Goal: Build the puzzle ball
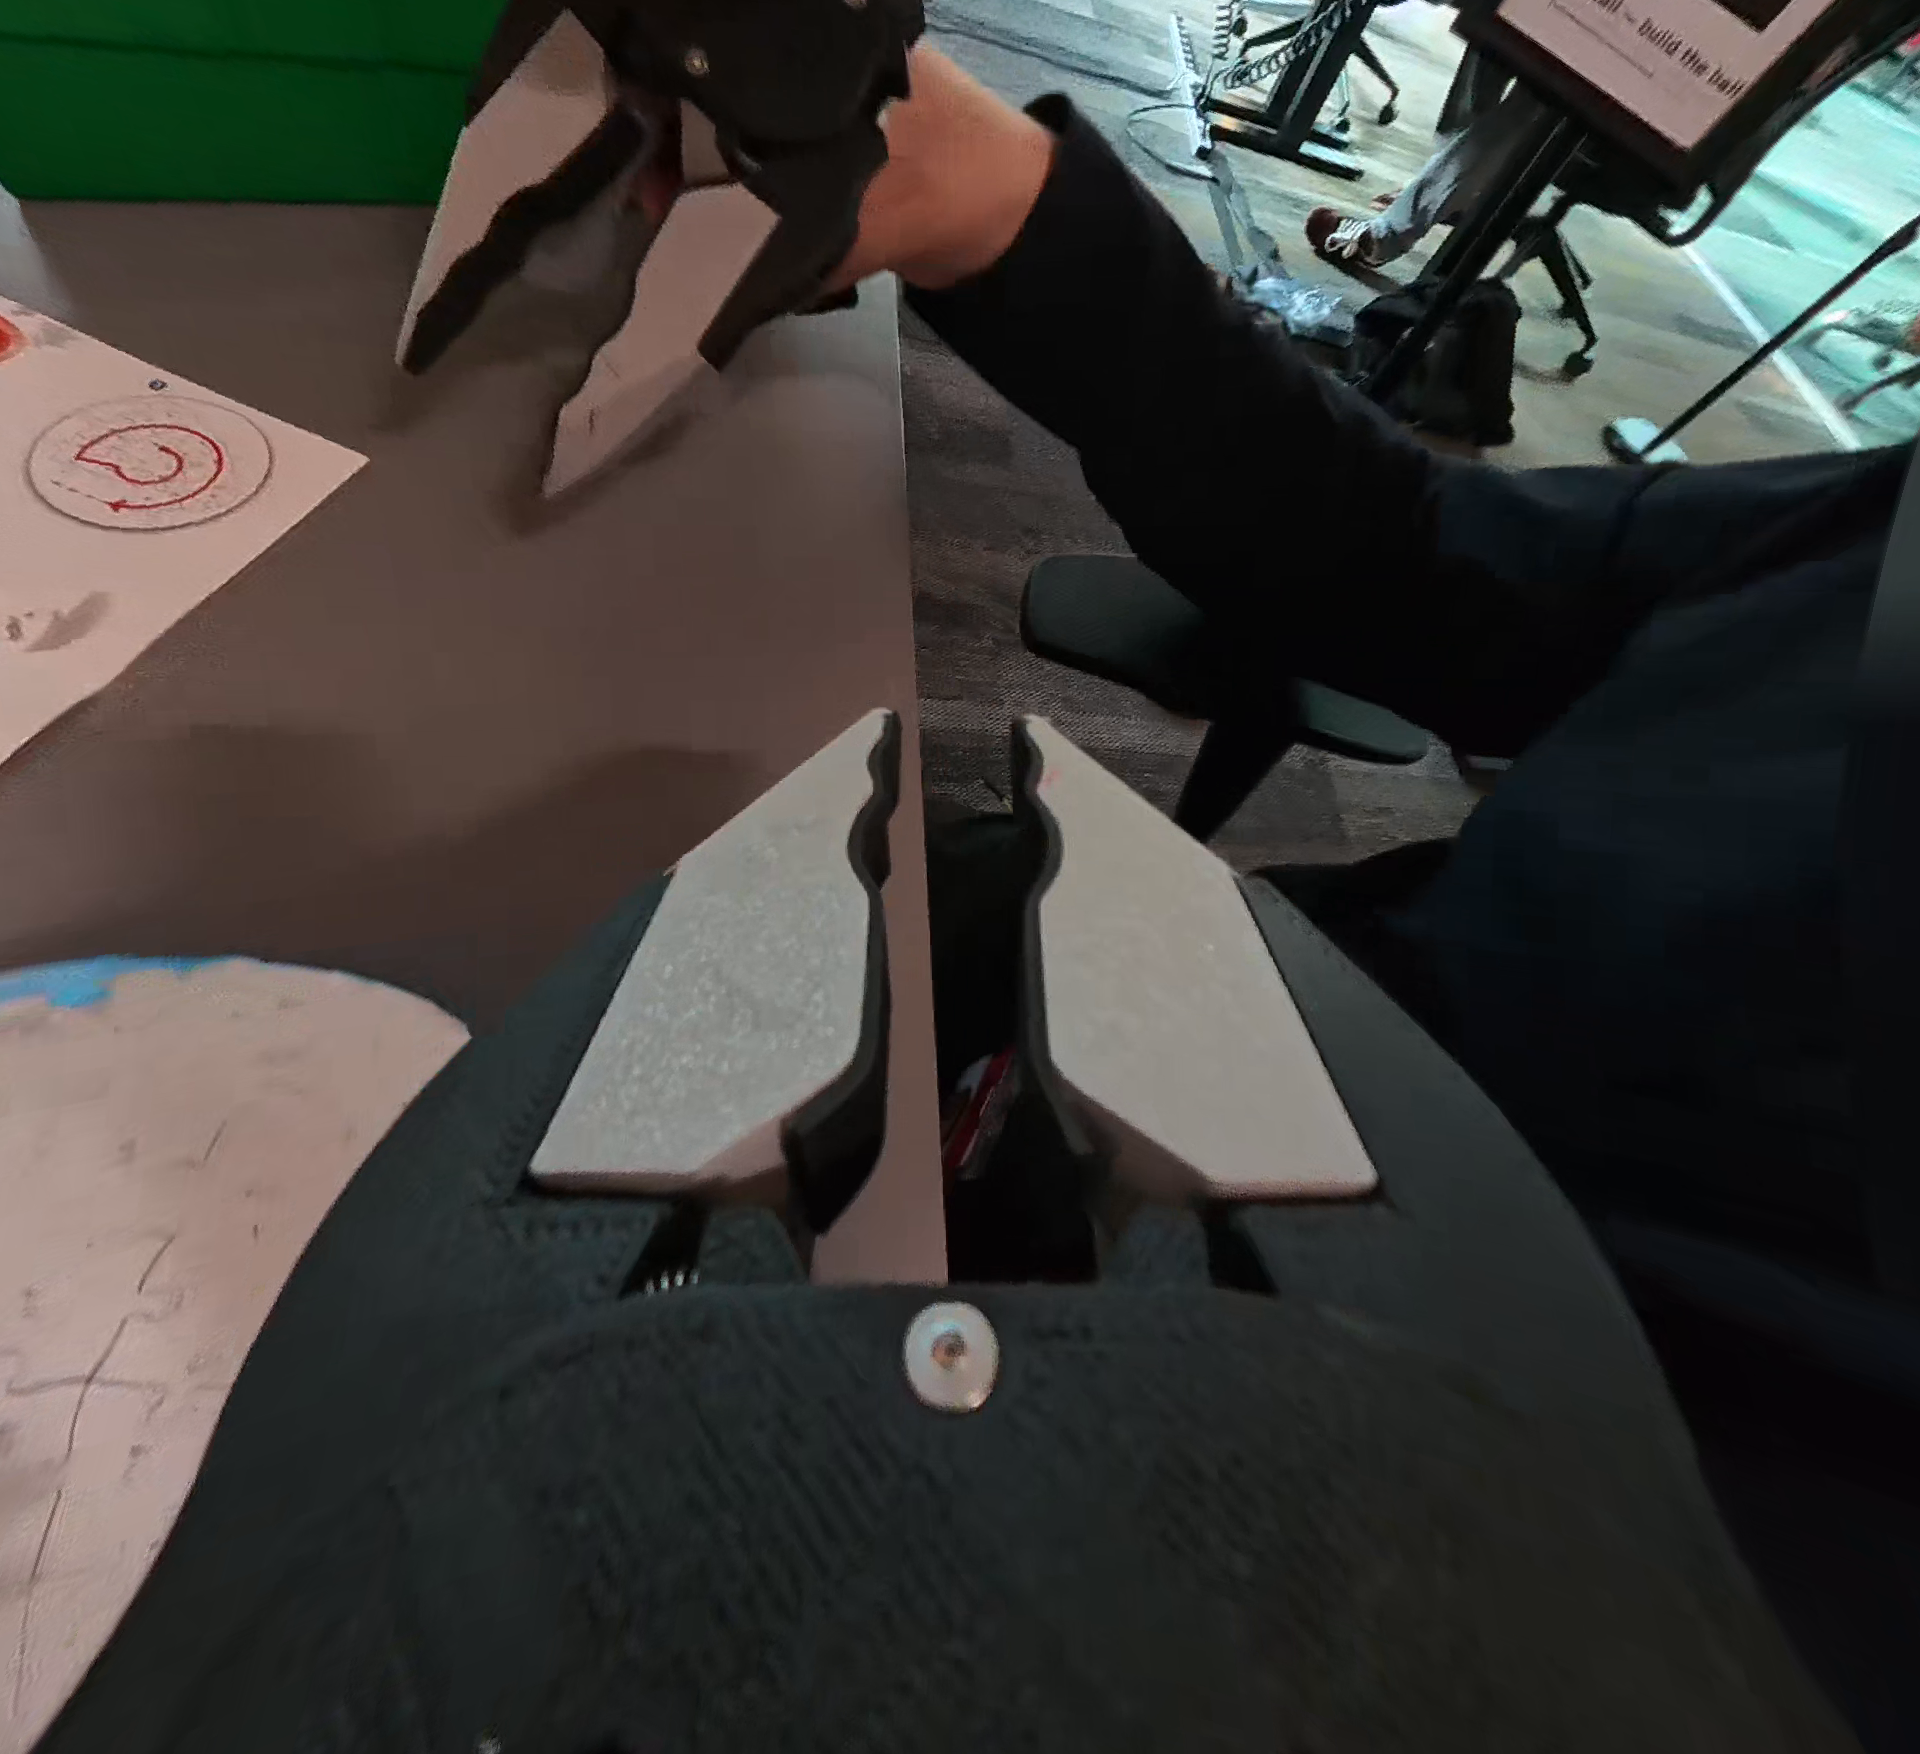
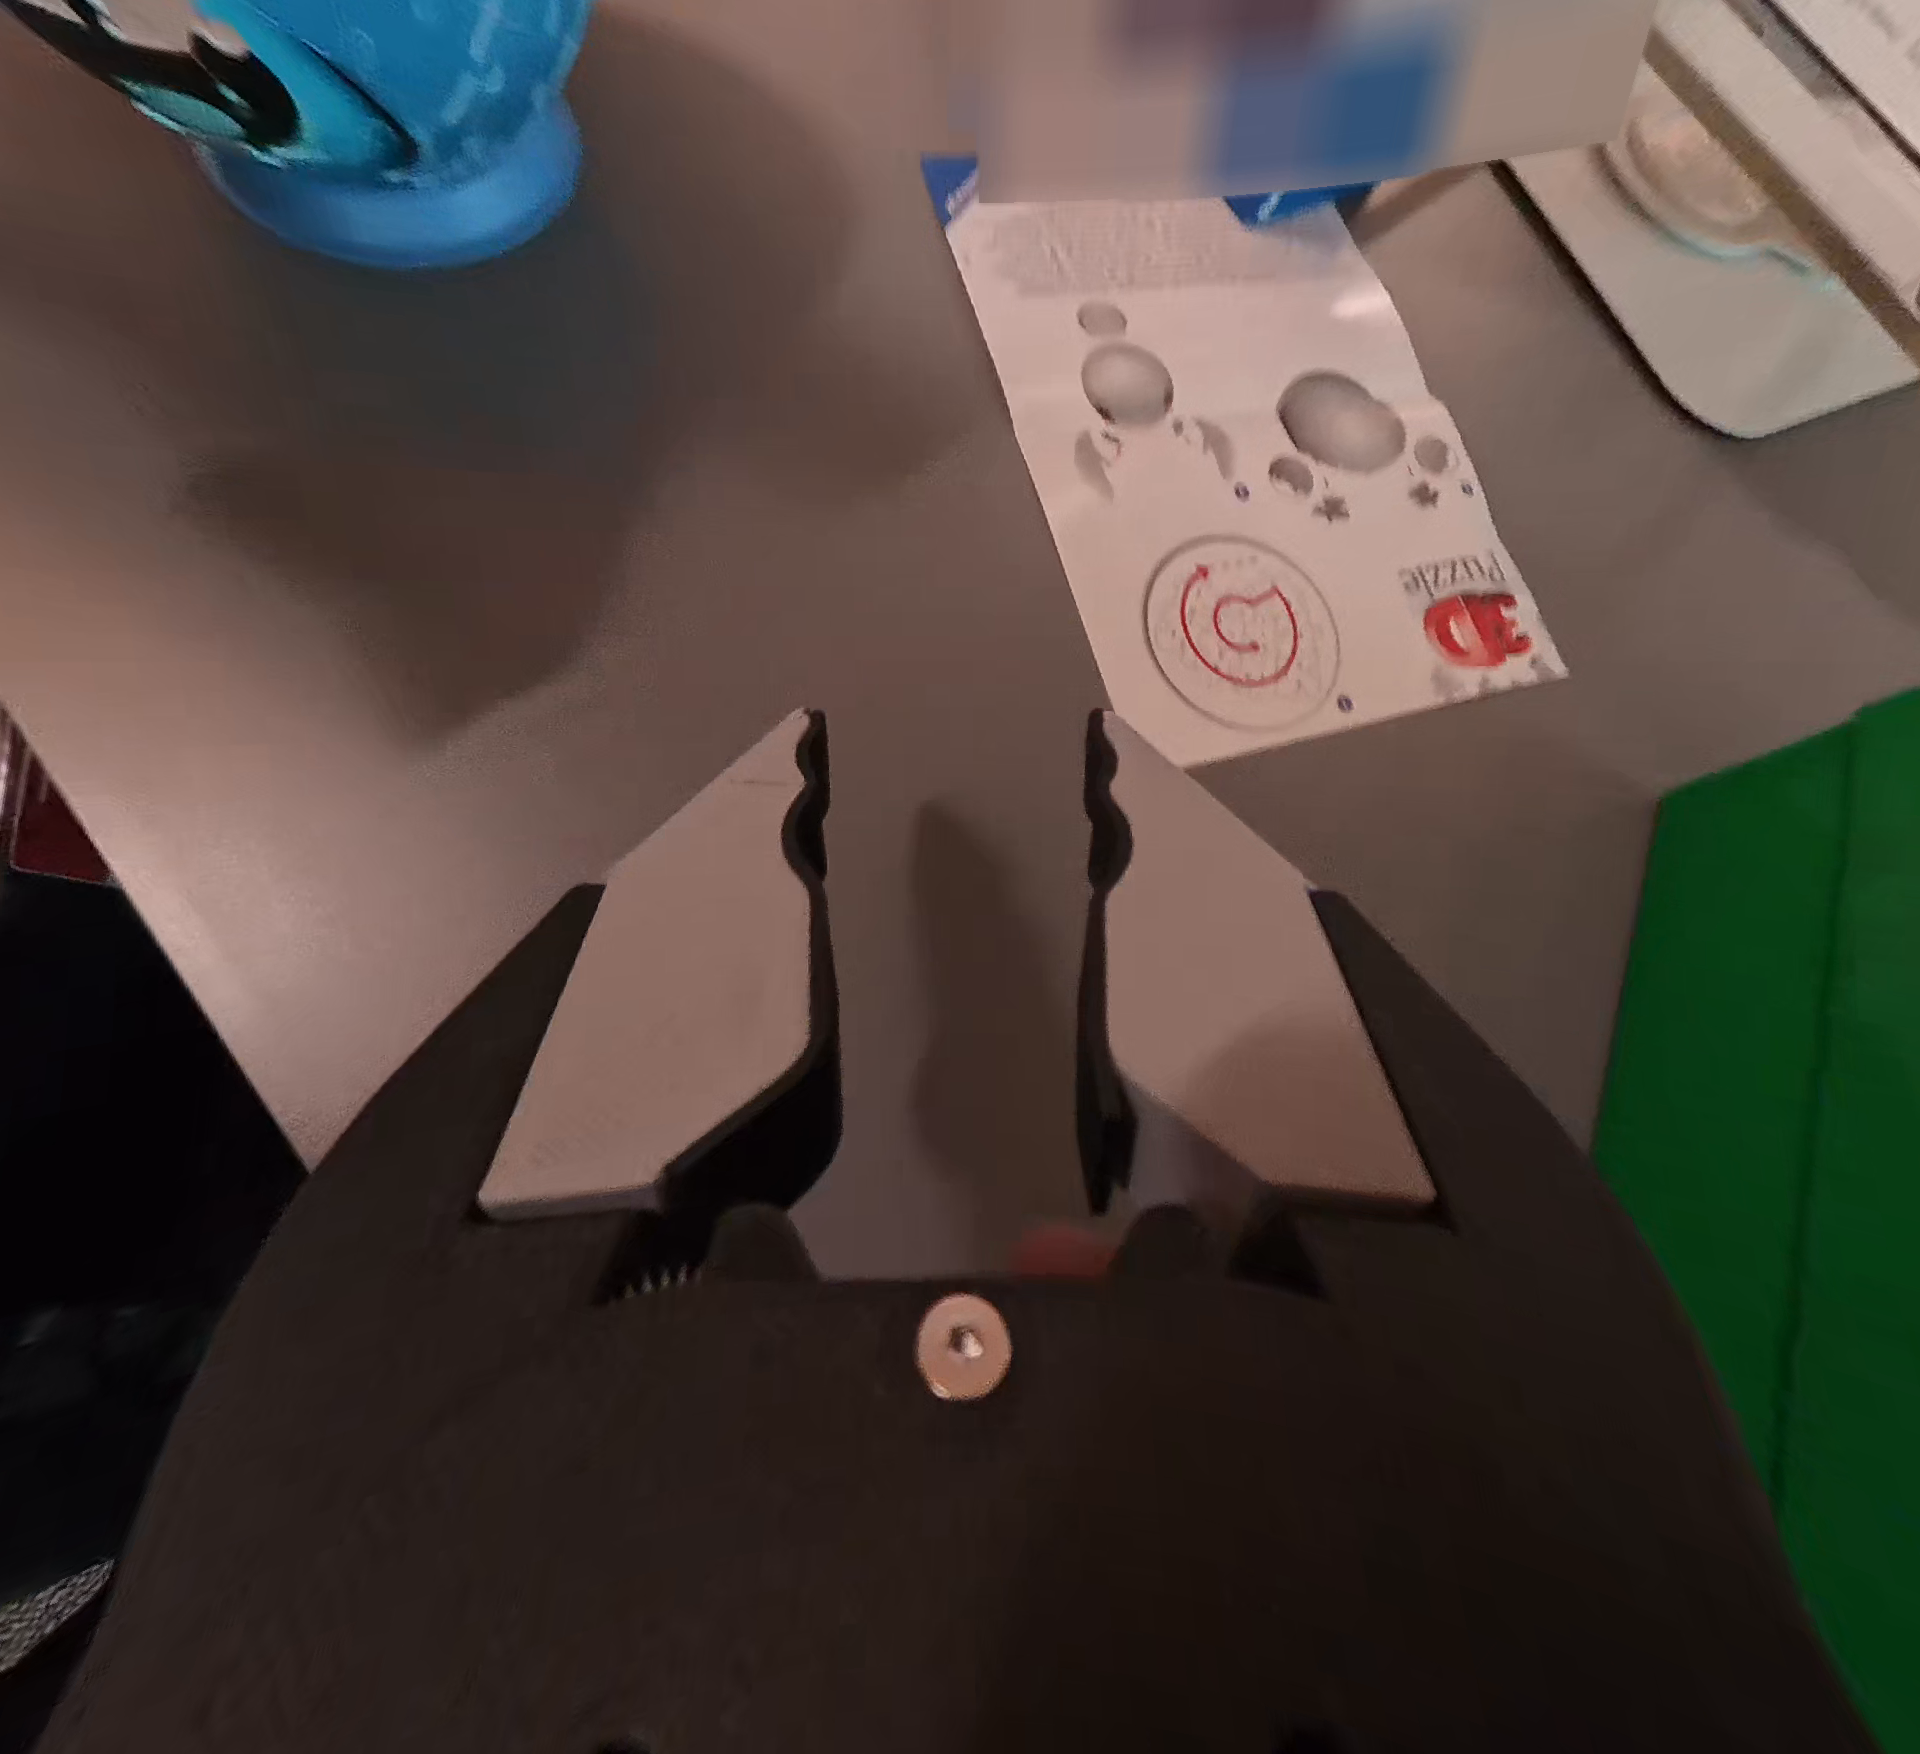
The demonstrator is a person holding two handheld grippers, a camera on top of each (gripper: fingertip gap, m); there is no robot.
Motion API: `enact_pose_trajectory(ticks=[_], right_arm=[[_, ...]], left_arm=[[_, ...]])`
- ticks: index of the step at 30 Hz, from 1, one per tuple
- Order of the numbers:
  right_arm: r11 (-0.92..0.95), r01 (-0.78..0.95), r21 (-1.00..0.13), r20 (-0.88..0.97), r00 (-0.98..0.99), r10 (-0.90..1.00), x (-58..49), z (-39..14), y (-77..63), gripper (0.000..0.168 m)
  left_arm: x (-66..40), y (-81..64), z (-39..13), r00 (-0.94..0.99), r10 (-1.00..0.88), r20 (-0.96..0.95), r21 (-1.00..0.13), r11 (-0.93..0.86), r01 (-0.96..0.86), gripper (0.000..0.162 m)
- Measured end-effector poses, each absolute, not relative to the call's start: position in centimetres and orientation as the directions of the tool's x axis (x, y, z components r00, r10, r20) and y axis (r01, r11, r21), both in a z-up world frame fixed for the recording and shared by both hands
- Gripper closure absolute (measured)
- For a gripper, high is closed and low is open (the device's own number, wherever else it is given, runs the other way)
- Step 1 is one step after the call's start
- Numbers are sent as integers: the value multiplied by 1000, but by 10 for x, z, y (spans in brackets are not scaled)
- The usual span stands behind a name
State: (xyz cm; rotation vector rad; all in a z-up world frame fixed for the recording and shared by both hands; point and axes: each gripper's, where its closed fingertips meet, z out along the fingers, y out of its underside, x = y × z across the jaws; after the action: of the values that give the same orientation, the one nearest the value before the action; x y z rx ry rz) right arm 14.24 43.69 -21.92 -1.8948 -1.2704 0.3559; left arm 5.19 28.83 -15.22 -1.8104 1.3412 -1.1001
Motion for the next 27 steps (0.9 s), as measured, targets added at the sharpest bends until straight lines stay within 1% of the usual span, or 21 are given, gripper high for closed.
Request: enact_pose_trajectory(ticks=[3, 6, 10, 13, 16, 21, 27], right_arm=[[-195, 614, -765, 174, 488, 855, 150, -213, 437, 127], [-206, 603, -771, 155, 490, 858, 157, -209, 429, 127], [-207, 583, -786, 168, 524, 835, 178, -202, 405, 131], [-241, 565, -789, 176, 584, 793, 212, -206, 379, 132], [-297, 551, -780, 171, 644, 746, 254, -222, 343, 132], [-423, 532, -733, 191, 759, 623, 341, -268, 274, 130], [-583, 312, -750, 68, 913, 401, 448, -321, 214, 128]], left_arm=[[49, 280, -167, 153, -970, 191, -859, -241, -452, 141], [51, 277, -190, 165, -973, 160, -834, -223, -504, 137], [66, 267, -207, 132, -975, 180, -823, -223, -523, 137], [83, 260, -221, 108, -976, 191, -811, -219, -542, 137], [103, 252, -233, 74, -974, 215, -809, -220, -545, 137], [142, 238, -243, 14, -979, 202, -811, -175, -559, 137], [200, 225, -243, -90, -989, 117, -815, -44, -578, 136]])
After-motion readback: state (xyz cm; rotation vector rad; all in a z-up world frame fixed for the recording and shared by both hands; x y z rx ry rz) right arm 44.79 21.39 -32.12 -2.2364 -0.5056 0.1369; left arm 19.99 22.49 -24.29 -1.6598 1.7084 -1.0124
